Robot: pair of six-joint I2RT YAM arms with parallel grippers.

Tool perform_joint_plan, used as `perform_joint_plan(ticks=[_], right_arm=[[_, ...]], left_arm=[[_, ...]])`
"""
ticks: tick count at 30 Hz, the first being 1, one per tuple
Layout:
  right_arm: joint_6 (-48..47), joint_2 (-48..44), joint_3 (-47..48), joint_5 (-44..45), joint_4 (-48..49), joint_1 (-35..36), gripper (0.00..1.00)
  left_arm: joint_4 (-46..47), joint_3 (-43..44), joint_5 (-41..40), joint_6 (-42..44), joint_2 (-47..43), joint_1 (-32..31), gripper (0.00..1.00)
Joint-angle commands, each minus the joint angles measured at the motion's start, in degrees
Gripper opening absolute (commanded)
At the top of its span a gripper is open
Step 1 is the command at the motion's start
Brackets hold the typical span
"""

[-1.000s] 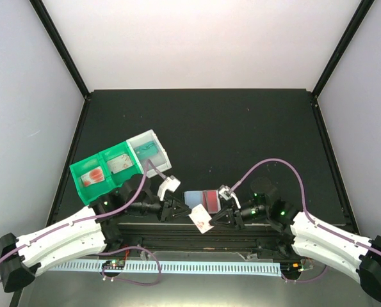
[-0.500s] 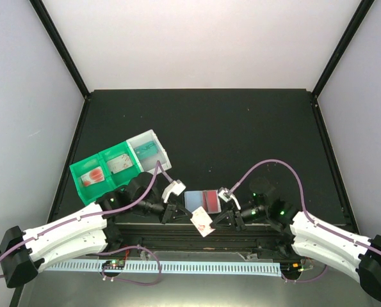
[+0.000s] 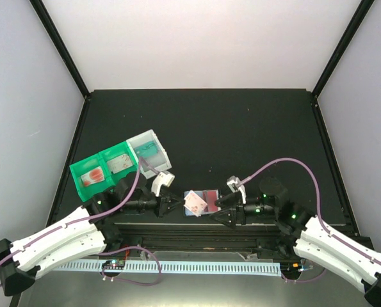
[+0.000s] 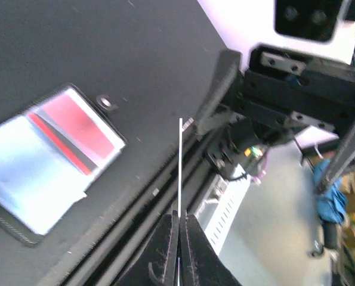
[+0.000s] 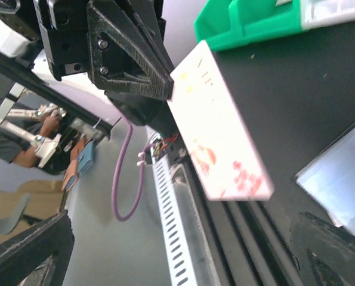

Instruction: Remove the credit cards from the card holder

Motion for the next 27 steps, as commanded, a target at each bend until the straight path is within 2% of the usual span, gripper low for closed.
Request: perform_joint_plan(ticks=[1, 8, 12, 15, 22, 27], right_arm=[[0.7, -3.4, 1.2, 7.5, -2.4, 0.2, 1.0], [1.7, -4.5, 0.6, 9.2, -2.2, 0.2, 1.0], [1.9, -4.2, 0.7, 9.3, -2.6, 0.2, 1.0], [2.1, -4.2, 0.6, 8.9, -2.8, 0.2, 1.0], [2.2, -5.8, -0.3, 8.6, -2.0, 0.2, 1.0], [2.4, -7.0, -0.6, 9.3, -2.1, 0.2, 1.0]], left_arm=[[-5.1, 4.7, -13.6, -1.6, -2.8, 0.8, 0.02], [-10.5, 8.6, -33.2, -6.5, -3.8, 2.0, 0.02], [-10.8, 8.6, -40.5, -8.6, -4.7, 4.1, 0.02], [-11.2, 8.6, -43.7, -8.1, -5.1, 7.4, 0.02], [-11.1, 7.8, -45.1, -7.6, -5.0, 18.6, 0.02], [-12.6, 7.3, -49.1, -9.2, -5.6, 23.9, 0.02]])
